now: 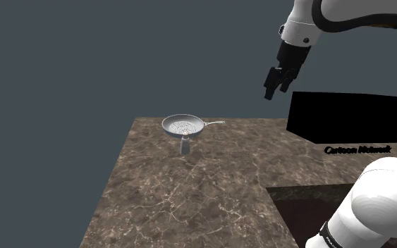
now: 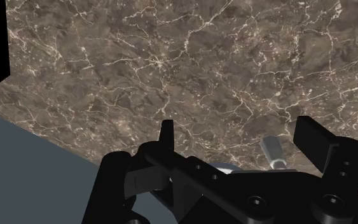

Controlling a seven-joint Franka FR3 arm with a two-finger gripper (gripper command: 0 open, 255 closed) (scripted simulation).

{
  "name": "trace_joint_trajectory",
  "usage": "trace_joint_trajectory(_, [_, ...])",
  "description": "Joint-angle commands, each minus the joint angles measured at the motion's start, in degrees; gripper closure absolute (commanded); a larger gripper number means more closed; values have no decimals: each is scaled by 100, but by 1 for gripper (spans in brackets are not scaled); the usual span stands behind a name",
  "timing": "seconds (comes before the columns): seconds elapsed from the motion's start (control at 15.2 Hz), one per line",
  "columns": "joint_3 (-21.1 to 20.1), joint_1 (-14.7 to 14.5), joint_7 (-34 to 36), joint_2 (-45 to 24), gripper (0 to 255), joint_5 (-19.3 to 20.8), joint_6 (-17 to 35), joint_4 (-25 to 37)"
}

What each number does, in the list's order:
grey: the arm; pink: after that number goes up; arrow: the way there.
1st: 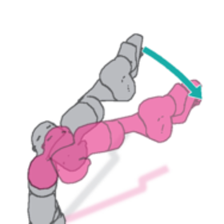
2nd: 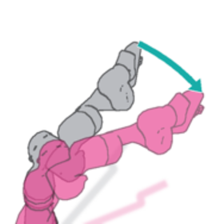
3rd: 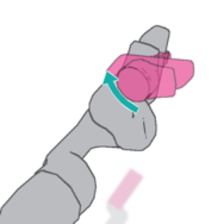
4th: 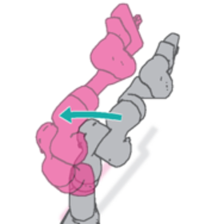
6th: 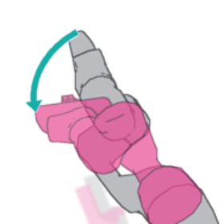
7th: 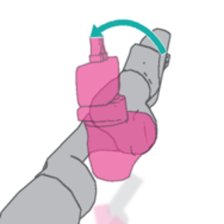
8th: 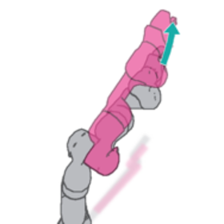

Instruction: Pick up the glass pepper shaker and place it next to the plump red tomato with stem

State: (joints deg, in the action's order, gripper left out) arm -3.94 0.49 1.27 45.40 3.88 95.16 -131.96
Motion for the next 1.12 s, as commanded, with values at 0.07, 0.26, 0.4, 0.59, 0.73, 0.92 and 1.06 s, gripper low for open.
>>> trace_joint_trajectory(0.07, [-51,-9,58,-166,0,-22,139,-1])
trace_joint_trajectory(0.26, [-204,-30,232,-694,0,-73,540,38])
trace_joint_trajectory(0.4, [-307,-39,348,-1066,0,-92,793,101])
trace_joint_trajectory(0.59, [-459,-46,524,-1652,0,-97,1145,249])
trace_joint_trajectory(0.73, [-559,-47,645,-2058,0,-81,1358,383])
trace_joint_trajectory(0.92, [-702,-50,834,-2686,0,-25,1640,637])
trace_joint_trajectory(1.06, [-792,-54,965,-3116,0,34,1801,842])
